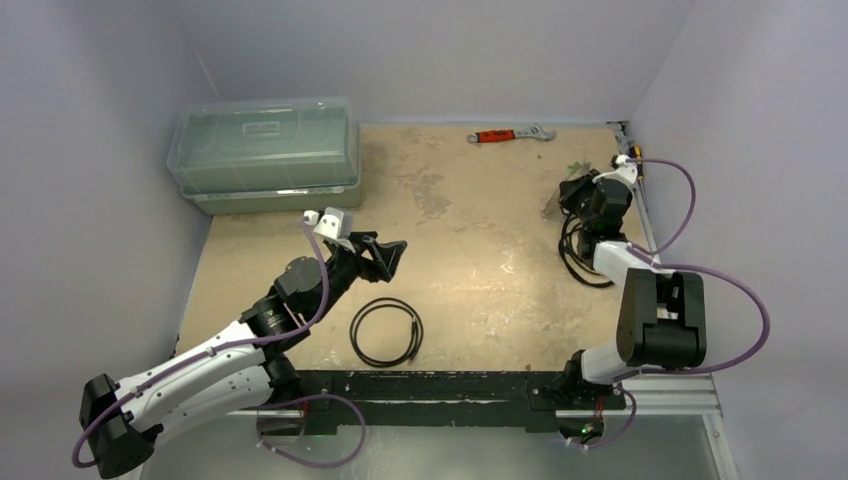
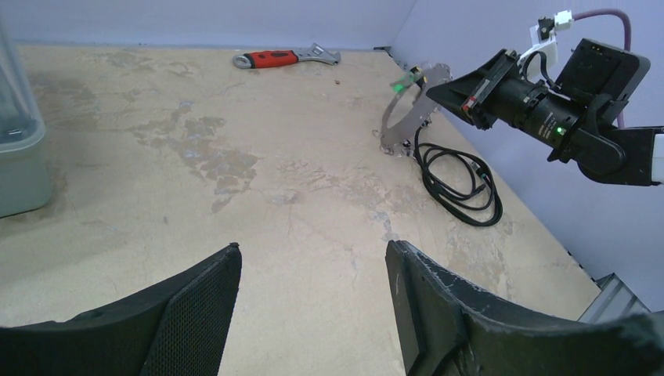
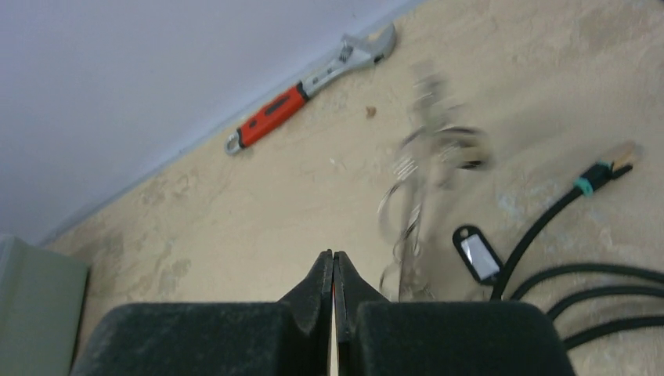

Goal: Put the keys on the keyring

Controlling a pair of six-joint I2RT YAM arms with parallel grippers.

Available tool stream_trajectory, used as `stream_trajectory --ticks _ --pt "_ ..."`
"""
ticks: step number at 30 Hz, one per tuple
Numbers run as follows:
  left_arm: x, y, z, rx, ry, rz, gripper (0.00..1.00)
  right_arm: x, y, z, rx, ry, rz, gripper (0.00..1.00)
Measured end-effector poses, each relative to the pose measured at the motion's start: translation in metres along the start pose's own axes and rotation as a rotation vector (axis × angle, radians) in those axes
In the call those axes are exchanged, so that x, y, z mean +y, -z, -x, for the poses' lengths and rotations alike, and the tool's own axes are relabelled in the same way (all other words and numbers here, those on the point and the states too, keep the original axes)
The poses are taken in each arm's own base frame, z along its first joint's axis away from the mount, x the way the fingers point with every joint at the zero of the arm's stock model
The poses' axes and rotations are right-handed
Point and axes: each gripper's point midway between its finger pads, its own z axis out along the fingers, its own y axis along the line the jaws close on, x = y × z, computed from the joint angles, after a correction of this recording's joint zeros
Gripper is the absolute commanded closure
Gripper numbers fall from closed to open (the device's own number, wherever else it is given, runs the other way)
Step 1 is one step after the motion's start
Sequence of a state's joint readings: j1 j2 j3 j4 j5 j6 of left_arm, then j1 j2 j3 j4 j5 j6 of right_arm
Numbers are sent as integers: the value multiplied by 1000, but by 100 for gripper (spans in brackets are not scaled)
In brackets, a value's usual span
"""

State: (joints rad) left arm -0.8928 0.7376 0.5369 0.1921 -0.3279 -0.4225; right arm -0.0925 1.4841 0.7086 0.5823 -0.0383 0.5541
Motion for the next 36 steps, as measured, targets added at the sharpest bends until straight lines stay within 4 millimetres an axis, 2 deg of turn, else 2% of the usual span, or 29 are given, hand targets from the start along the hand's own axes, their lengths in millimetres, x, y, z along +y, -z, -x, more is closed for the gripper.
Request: stream_trajectory --ticks 3,6,8,14,17,19,23,27,29,30,31,33,36 --pt "0 0 0 0 0 -2 33 -2 5 -13 48 -8 3 100" --pt "0 0 0 1 0 -2 33 5 9 -9 58 -8 19 100" --pt "0 0 -1 2 0 -2 34 14 8 6 38 -1 32 100" --pt "0 0 -1 3 -1 -2 34 48 -3 90 -132 41 73 100" --pt "-1 -1 -2 6 -2 -3 34 49 -6 116 -186 53 69 100" --pt "-1 -4 -6 17 -5 -3 34 42 -8 119 -193 59 49 100" --pt "1 -9 -20 59 -19 6 33 15 -25 104 -147 77 -42 100" --pt "-1 -9 -19 79 -23 1 33 -24 -67 71 -16 85 -139 94" --pt "-5 -8 -10 76 -22 -1 33 -52 -84 45 78 81 -202 82" --pt "-6 -7 -5 74 -22 -1 33 -66 -91 32 123 79 -233 73" --pt "-8 -5 1 72 -21 -2 32 -78 -96 18 168 78 -262 63" --pt "-9 0 11 67 -25 -4 32 -98 -98 -5 240 73 -307 49" --pt "-8 10 22 61 -41 5 31 -116 -93 -32 327 64 -356 38"
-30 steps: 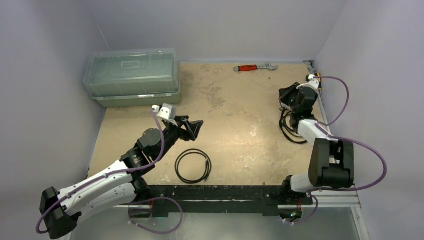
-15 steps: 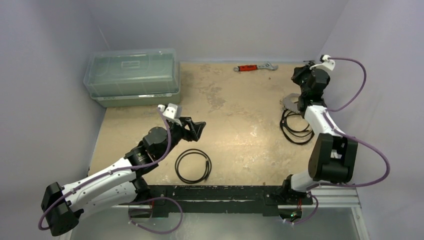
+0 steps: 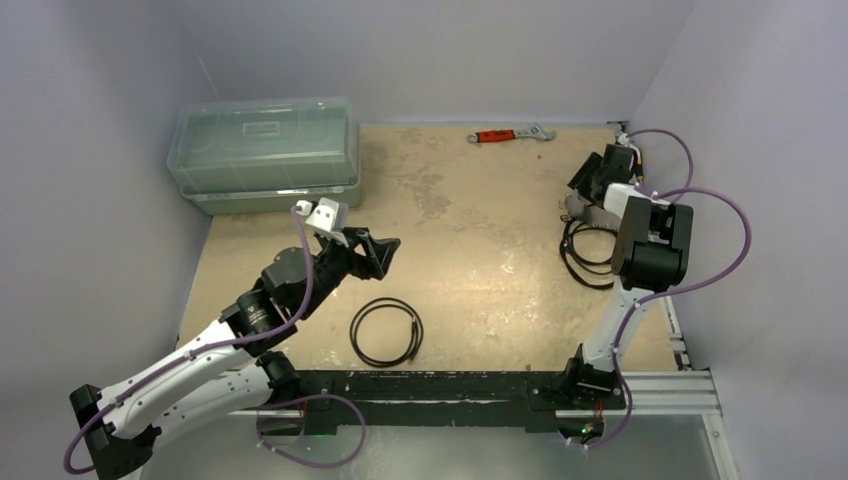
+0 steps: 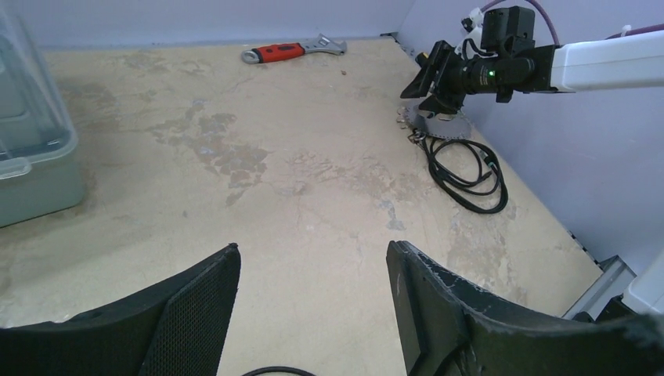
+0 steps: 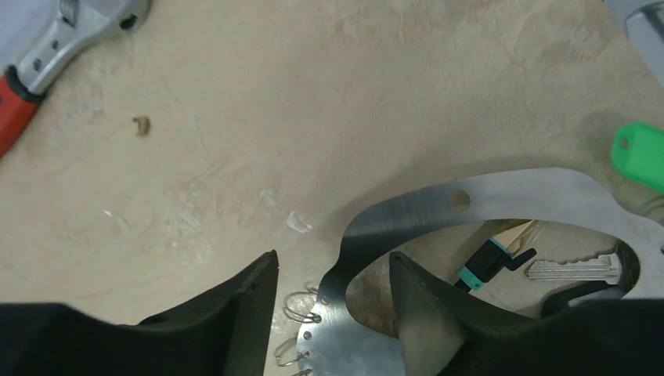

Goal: Put the keys on the keyring

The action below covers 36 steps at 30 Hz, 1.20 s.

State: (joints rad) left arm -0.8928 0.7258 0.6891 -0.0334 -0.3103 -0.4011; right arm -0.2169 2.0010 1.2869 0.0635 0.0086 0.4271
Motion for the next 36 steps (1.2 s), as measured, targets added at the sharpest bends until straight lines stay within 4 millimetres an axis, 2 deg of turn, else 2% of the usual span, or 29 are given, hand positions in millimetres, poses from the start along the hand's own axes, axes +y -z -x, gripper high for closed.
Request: stream_trajectory --ticks 5,14,15,16,19,23,26,29,32,34,36 --pt "11 13 -1 16 -29 39 31 -5 -3 -21 80 0 -9 35" --pt "19 20 -10 55 -52 61 31 5 -3 -28 133 -45 8 34" --pt "19 22 -8 51 -51 60 31 8 -1 -31 140 -59 13 34" --pt "19 23 -7 47 -49 58 31 11 1 -34 146 -67 19 29" --pt "19 27 -2 29 -43 53 31 25 15 -50 177 -86 41 25" --pt "18 30 2 16 -38 48 31 51 50 -94 247 -27 16 31" --pt "18 32 3 11 -36 46 31 63 79 -129 313 24 30 36" --pt "18 34 6 2 -33 44 31 72 97 -152 370 31 88 38" --pt "19 35 8 -6 -30 46 31 90 108 -169 395 32 155 38" --pt "20 36 10 -13 -29 50 31 115 119 -189 419 53 220 38" --pt "21 36 10 -14 -29 57 31 149 139 -219 464 91 307 38"
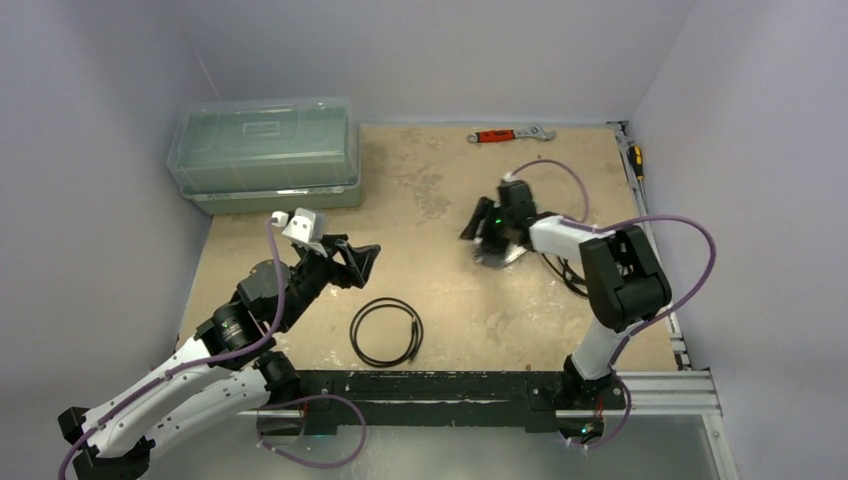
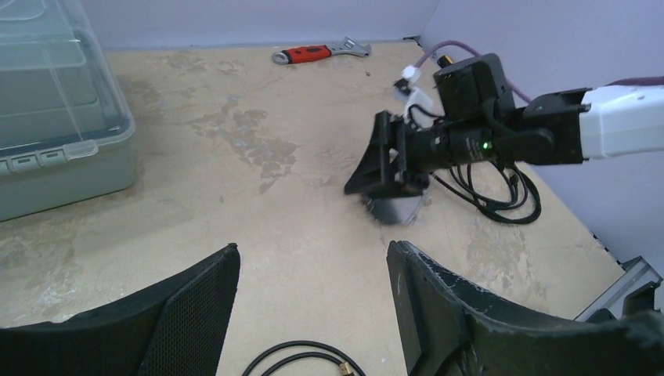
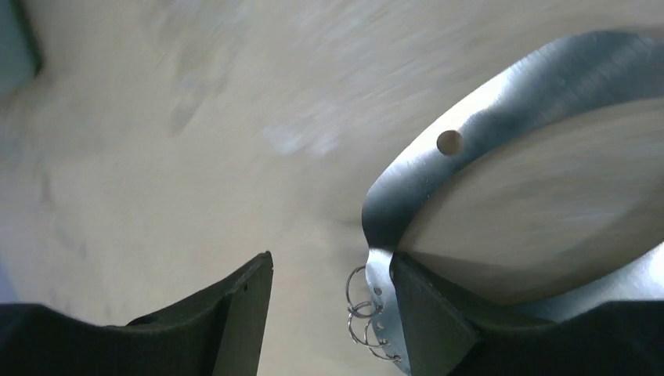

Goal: Put the keys on the keyring

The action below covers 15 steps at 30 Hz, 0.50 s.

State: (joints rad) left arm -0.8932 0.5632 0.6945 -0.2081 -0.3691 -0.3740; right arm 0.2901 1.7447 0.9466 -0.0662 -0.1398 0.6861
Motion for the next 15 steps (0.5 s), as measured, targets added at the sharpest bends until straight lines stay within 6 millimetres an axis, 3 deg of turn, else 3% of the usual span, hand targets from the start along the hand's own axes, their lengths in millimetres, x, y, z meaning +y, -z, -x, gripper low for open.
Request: stream_trajectory --ticks 3,5,7,10,15 --pt "2 0 0 1 -2 10 31 60 -3 -64 116 88 123 38" --pt "3 0 0 0 -2 17 31 89 -2 -99 186 136 193 39" --pt "5 0 -1 0 -3 24 31 106 -1 -119 228 165 238 40" --pt "6 0 -1 0 -4 34 31 115 -2 -127 252 178 266 41" --pt "7 -2 -4 11 -10 43 31 109 1 -121 245 221 225 41"
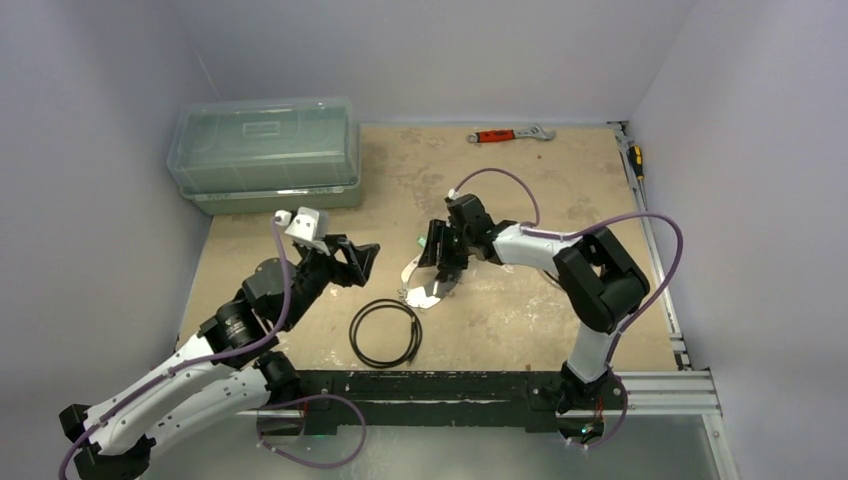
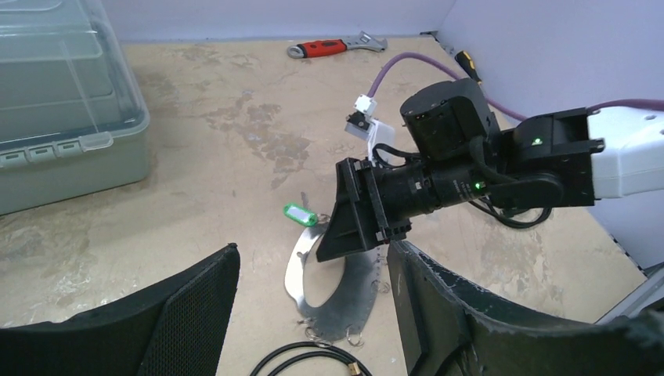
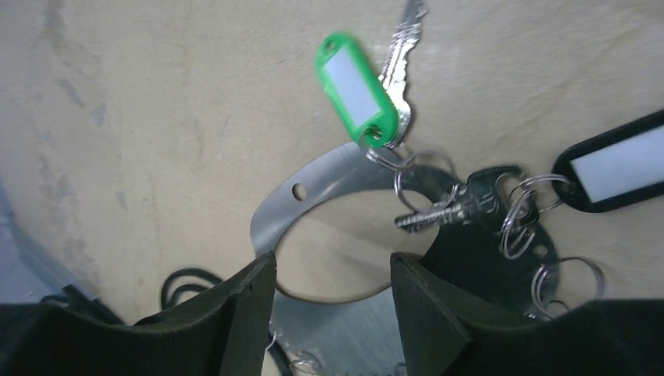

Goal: Put the keys on the keyring

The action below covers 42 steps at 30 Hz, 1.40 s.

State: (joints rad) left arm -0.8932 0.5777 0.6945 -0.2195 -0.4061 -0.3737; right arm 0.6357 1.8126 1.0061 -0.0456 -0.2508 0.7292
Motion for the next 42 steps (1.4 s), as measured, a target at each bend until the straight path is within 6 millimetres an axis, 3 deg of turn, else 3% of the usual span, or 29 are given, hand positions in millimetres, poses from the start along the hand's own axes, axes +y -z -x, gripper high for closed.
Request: stream_trajectory --ticks 5,12,16,21,24,31,35,42 --pt "0 -4 -6 21 -10 9 31 -22 21 9 -54 60 -138 40" --pt "1 -15 -21 73 -32 28 31 -19 74 46 -275 131 -191 40" --pt "0 -25 -34 111 -40 40 32 -31 90 46 -349 151 -223 42" --pt "0 -38 -58 187 -65 60 33 -57 88 29 -344 185 -275 53" --pt "3 -43 -68 261 -119 82 33 -61 86 28 -341 209 -286 56" --pt "6 -40 -52 257 -222 82 33 -69 70 33 -330 245 -319 62" --pt "15 -30 -62 261 -244 84 33 -73 64 35 -321 251 -341 64" --pt "21 -28 -71 291 -267 98 35 -77 76 52 -387 183 -358 65"
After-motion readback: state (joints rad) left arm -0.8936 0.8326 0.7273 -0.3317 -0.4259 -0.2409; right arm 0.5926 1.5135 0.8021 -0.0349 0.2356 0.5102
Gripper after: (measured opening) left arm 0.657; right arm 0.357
